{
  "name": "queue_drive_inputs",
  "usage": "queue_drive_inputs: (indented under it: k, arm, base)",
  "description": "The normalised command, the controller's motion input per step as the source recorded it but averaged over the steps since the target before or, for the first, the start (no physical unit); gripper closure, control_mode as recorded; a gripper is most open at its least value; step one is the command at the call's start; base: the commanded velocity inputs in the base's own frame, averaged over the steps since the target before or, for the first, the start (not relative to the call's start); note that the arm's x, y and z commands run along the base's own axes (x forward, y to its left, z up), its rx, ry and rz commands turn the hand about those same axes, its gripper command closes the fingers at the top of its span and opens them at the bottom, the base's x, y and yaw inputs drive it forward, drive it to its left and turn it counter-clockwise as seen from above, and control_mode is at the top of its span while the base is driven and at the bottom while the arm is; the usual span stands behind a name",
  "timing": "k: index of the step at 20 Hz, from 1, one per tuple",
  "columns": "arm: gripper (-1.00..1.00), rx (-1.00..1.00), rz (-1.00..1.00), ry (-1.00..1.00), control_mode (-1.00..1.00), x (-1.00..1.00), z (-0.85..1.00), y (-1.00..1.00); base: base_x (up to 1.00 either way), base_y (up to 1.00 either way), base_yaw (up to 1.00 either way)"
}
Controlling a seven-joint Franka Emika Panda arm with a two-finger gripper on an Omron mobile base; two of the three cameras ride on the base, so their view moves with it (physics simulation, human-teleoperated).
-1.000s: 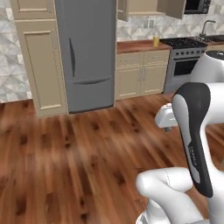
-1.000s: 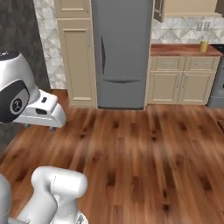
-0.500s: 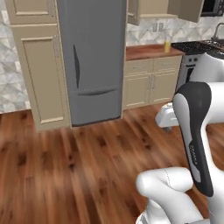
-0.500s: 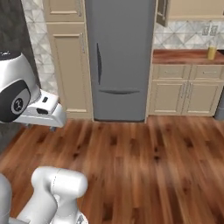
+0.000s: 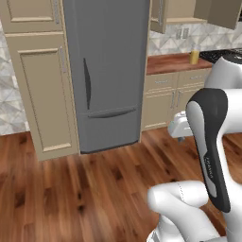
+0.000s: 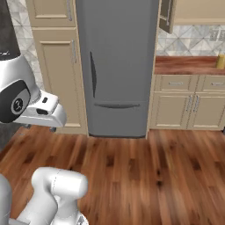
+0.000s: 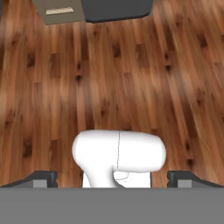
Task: There is a tray on the dining counter. Grab the cup, mug, and pitcher and place them on the tray. The pitcher may be placed next to the tray if it cannot fit the tray.
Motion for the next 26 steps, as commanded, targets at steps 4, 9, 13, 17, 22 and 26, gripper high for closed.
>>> queue_drive_inputs:
  k: [4,9,13,17,22,26]
  arm:
    - [-1.00,0.00,0.00,0.00,1.00,0.00,0.00,0.00]
    - [-1.00,0.00,0.00,0.00,1.00,0.00,0.00,0.00]
    - [-1.00,0.00,0.00,0.00,1.00,0.00,0.00,0.00]
    - [-1.00,0.00,0.00,0.00,1.00,0.00,0.00,0.00]
    - [-1.00,0.00,0.00,0.00,1.00,0.00,0.00,0.00]
    - [-1.00,0.00,0.00,0.00,1.00,0.00,0.00,0.00]
  base:
    - [1.00,-0.30,0.00]
    - [1.00,-0.16,0.01]
    - [1.00,-0.04,0.02]
    - [1.00,-0.03,0.01]
    - [0.92,-0.21,0.02]
    - [0.46,-0.85,0.09]
